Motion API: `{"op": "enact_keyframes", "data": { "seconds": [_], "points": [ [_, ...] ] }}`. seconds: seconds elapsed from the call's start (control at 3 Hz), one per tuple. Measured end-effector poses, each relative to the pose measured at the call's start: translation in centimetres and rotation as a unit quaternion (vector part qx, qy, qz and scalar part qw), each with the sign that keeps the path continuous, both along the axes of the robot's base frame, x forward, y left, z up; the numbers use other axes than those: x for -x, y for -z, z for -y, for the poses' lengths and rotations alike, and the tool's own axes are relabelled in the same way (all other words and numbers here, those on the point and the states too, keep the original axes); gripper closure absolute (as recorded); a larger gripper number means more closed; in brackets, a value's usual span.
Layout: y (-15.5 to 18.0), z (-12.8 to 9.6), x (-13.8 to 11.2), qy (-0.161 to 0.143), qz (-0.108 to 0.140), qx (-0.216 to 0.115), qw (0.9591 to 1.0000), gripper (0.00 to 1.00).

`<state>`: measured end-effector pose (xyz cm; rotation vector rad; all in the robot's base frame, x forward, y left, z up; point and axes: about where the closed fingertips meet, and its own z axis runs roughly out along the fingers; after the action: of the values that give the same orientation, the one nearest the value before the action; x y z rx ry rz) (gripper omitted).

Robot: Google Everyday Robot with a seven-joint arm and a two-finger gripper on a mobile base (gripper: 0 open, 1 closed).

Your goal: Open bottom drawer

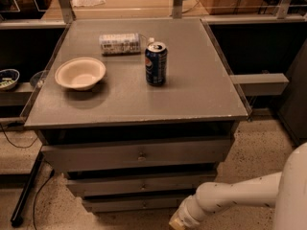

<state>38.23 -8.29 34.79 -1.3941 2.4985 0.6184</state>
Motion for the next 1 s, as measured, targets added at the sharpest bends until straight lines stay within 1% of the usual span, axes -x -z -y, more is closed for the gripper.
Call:
{"op": "enact_keyframes", "data": {
  "seconds": [0.33, 1.0],
  "points": [
    [2.4, 0.4, -1.9, 0.022, 0.018, -0.004, 0.9996, 1.0],
    [4.1, 0.8, -4.7, 0.04, 0.037, -0.008, 0.9985, 1.0]
  ]
}}
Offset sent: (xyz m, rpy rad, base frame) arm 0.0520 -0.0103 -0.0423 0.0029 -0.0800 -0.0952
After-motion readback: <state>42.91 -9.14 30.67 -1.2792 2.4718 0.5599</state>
